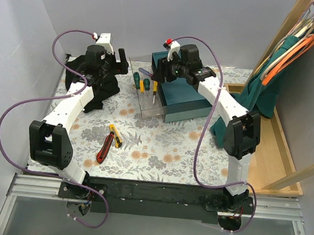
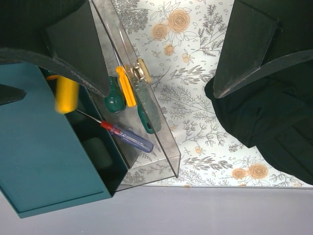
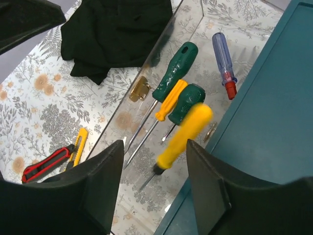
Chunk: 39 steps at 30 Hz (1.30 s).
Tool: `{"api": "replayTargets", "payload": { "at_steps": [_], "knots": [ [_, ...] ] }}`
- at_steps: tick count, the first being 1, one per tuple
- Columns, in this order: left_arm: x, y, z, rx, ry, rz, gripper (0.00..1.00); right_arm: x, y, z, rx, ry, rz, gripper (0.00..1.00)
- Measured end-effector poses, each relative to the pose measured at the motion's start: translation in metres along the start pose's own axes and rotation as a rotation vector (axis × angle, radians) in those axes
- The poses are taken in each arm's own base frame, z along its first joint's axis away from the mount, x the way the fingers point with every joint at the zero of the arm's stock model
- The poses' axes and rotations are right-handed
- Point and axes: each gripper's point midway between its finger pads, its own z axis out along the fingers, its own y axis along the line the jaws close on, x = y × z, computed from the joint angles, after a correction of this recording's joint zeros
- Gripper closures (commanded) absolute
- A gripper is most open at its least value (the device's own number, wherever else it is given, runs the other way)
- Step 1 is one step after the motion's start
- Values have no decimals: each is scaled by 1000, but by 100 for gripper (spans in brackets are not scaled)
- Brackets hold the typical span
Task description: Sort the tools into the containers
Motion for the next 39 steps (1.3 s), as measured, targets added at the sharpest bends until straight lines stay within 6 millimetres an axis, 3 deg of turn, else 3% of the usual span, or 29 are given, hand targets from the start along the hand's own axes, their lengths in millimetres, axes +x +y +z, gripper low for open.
{"api": "replayTargets", "payload": {
  "at_steps": [4, 7, 10, 15, 17, 19, 23, 28, 32, 39],
  "knots": [
    [-1, 0, 0, 1, -3, -1, 13, 0, 4, -8, -3, 3, -47, 41],
    [-2, -1, 0, 2, -8, -4, 13, 14, 6, -32, 8, 39, -84, 44],
    [-3, -1, 0, 4, -14, -8, 13, 36, -4, -83, 52, 82, -117, 49],
    [-6, -2, 1, 5, -22, -15, 13, 87, -46, -187, 171, 193, -228, 54],
    [-6, -2, 1, 5, -24, -14, 13, 115, -49, -210, 171, 263, -284, 65],
    [-6, -2, 1, 6, -26, -14, 13, 156, -40, -228, 113, 368, -370, 67],
    [-5, -2, 1, 5, -23, -16, 13, 233, -23, -249, -34, 562, -437, 68],
    [-4, -2, 1, 6, -22, -19, 13, 294, -27, -265, -89, 773, -391, 63],
    [-4, -2, 1, 6, -22, -22, 13, 315, -46, -273, -21, 883, -383, 50],
    [-4, -3, 1, 13, -20, -23, 14, 326, -88, -282, 180, 1013, -363, 40]
  ]
}}
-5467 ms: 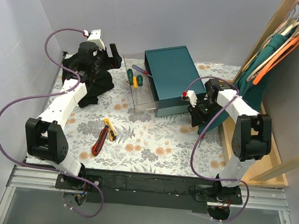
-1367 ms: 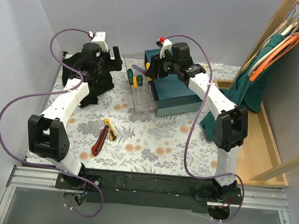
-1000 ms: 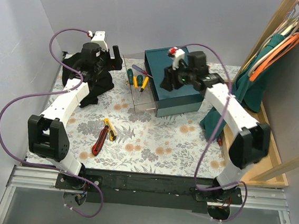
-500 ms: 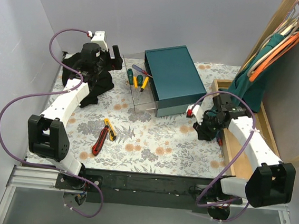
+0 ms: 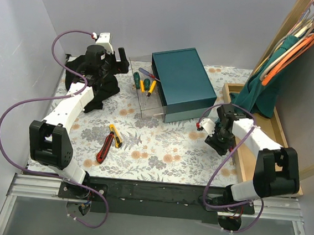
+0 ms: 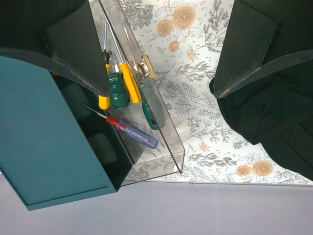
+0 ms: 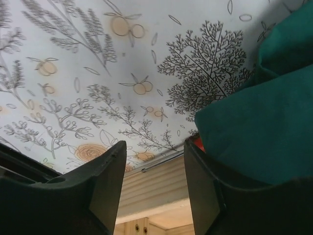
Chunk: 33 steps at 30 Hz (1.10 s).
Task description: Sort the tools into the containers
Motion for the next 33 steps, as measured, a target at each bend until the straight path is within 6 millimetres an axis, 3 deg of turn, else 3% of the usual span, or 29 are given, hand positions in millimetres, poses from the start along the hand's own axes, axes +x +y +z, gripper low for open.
{"api": "replayTargets", "payload": {
  "at_steps": [7, 20, 26, 33],
  "knots": [
    [9, 2, 1, -4, 19, -5, 13, 15, -17, 7, 81, 105, 85, 38],
    [19, 0, 1, 9, 46, -25, 14, 21, -40, 10, 200, 164, 151, 35],
    [19, 0, 1, 8, 47, -27, 13, 23, -32, 25, 145, 186, 164, 35],
    [23, 1, 1, 7, 53, -27, 14, 22, 0, 34, -29, 176, 196, 37]
  ]
}}
